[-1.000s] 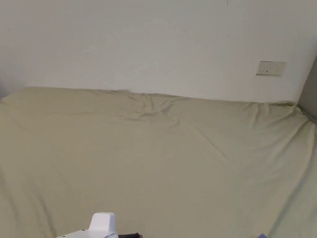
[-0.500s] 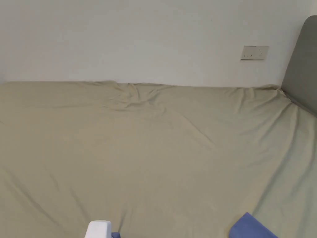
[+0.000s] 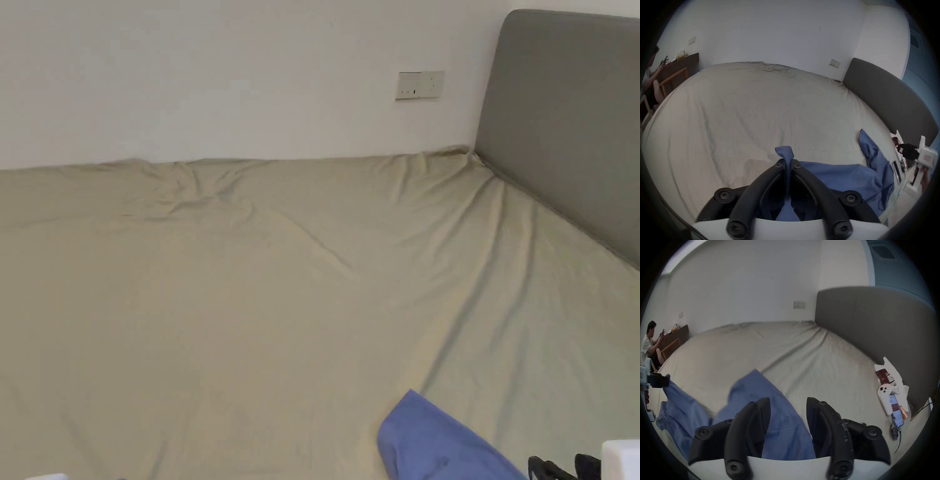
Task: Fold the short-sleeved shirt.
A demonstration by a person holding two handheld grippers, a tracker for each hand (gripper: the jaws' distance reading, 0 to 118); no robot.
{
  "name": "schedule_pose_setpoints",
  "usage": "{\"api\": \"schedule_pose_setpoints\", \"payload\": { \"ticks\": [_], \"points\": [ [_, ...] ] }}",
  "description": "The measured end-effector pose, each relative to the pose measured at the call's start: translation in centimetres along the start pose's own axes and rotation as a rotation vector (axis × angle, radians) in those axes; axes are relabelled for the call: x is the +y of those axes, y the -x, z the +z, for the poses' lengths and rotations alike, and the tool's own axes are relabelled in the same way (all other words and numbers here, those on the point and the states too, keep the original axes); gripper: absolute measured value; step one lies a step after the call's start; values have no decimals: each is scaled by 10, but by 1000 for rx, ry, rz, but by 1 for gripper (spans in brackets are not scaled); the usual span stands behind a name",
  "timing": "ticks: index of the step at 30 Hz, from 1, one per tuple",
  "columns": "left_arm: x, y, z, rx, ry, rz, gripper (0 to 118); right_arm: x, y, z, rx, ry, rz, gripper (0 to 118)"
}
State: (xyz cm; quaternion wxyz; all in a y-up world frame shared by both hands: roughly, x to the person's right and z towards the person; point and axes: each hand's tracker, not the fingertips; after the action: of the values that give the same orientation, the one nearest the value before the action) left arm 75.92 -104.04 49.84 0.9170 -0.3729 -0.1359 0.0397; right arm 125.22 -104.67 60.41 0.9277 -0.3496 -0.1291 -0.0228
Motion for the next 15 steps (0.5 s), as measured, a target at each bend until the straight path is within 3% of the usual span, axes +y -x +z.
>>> {"api": "schedule_pose_setpoints", "payload": {
  "ticks": [4,8,10,15],
  "points": [
    [-6,0,3,30,15,-36,5,3,-5,-45,72,121,19,87],
    [-9,1,3,32,31,-21,5,3,0,-68,145,130,11,118],
    [-10,0,3,37,34,-21,5,2,0,-75,140,162,1,118],
    [-10,1,2,37,38,-24,5,-3,-10,-94,6,237,9,118]
  ]
}}
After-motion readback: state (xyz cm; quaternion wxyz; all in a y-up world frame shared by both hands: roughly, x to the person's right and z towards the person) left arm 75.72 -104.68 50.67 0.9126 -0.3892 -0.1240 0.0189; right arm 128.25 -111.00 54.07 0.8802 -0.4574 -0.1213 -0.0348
